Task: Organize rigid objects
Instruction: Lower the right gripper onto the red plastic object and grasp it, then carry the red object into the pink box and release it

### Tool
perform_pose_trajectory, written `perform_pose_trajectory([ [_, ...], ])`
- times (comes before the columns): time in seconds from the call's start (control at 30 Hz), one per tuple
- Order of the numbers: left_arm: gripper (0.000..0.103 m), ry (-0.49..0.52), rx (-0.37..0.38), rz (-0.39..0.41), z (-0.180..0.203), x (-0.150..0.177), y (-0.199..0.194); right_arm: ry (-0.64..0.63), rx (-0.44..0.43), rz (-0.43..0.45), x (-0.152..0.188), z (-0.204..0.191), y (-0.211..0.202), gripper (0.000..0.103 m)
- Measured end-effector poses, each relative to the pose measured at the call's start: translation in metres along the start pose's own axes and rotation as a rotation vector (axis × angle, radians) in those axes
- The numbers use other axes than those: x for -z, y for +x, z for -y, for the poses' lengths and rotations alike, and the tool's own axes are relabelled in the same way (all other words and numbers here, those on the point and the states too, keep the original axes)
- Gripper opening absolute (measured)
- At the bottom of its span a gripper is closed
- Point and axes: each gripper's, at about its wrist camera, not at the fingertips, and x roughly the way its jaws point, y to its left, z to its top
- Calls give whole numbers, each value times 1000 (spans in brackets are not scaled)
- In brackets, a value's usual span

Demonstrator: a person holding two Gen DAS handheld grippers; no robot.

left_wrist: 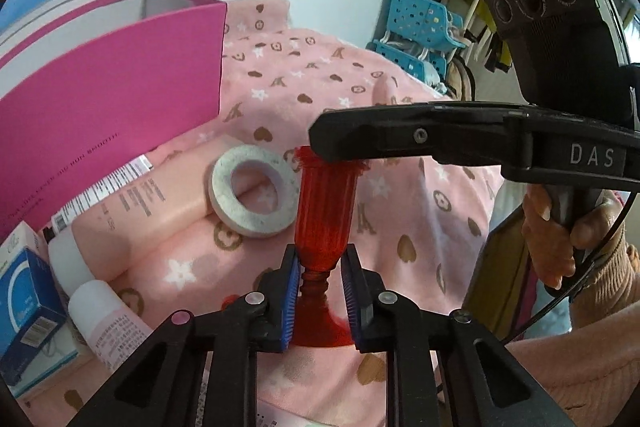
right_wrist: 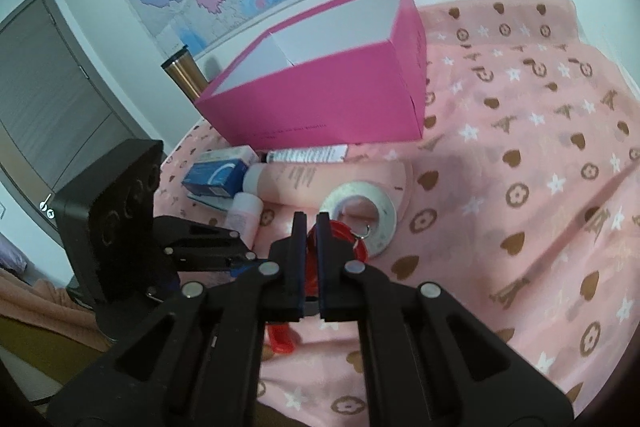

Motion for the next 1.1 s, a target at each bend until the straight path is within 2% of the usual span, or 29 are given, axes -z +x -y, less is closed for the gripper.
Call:
perform_pose_trajectory([
  [0.27, 19, 1, -17, 79, -4, -21, -26, -69, -29, 52, -28, -18, -7, 4],
  [0.47, 19, 48, -99, 169, -13, -50, -53, -161, -38, 116, -67, -39, -14, 4],
  [0.67, 19, 64, -176, 225, -29, -89, -67, -232, -42, 160, -112, -50, -10, 4],
  [0.83, 19, 51, -232, 245, -45, -117, -66, -261, -35, 177, -152, -49, -1, 4],
  [1.0, 19, 25, -255, 257, -65, -145, -60, -283, -21, 176, -184, -49, 10, 4],
  [1.1, 19, -8, -250, 238, -80, -159, -50, -305, 5, 170, -197, -46, 20, 4],
])
